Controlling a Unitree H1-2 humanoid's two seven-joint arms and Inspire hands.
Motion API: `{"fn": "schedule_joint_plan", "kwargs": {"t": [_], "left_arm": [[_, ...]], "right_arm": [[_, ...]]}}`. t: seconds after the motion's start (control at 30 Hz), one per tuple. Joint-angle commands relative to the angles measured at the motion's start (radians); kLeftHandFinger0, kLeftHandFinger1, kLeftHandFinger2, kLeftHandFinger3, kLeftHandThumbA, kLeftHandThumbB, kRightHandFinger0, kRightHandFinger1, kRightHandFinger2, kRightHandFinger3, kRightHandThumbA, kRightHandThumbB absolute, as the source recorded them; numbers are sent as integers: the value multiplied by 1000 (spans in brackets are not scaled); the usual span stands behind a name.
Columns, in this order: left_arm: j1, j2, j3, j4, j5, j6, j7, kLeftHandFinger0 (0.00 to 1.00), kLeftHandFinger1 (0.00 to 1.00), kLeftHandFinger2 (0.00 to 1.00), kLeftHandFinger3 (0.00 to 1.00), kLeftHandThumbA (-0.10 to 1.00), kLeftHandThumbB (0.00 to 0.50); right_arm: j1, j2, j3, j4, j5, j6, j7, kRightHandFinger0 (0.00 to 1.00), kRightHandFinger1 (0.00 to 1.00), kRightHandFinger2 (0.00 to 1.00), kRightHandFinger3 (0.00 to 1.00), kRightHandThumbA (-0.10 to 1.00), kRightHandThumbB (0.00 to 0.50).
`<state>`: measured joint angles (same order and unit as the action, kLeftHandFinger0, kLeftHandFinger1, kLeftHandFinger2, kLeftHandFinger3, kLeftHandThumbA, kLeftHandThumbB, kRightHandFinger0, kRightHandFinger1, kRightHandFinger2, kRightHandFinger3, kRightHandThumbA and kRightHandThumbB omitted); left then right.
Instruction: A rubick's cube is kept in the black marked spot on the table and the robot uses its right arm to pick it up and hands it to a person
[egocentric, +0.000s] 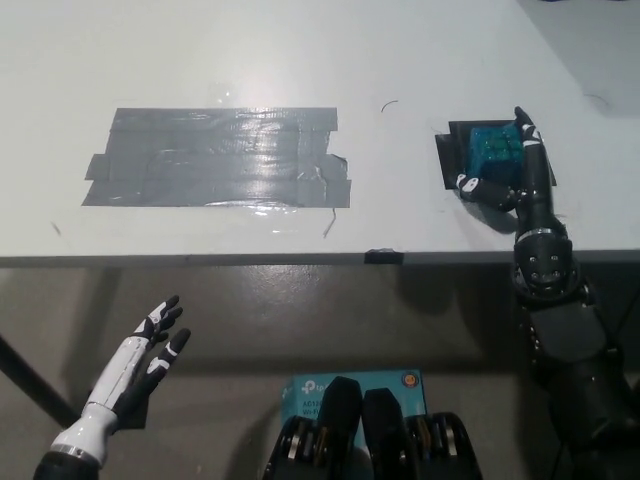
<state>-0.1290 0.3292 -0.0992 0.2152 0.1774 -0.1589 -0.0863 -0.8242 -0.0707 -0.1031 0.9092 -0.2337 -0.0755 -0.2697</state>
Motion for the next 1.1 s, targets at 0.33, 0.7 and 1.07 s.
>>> {"fn": "schedule_joint_plan", "kwargs": {"t": [0.33,0.7,1.07], "left_arm": [[-28,4,11,-19,-4,-31,-6,1000,1000,1000,1000,852,119],[-38,7,12,-25,-2,-25,-6,1000,1000,1000,1000,840,110],[-46,11,12,-25,1,-28,-7,1000,1000,1000,1000,852,108]], "right_arm": [[-117,-11,-64,162,147,-98,26,1000,1000,1000,1000,836,449],[-137,-39,68,209,64,90,89,9,152,494,462,-100,283],[-116,-36,129,177,85,77,84,94,612,879,795,-100,221]]}}
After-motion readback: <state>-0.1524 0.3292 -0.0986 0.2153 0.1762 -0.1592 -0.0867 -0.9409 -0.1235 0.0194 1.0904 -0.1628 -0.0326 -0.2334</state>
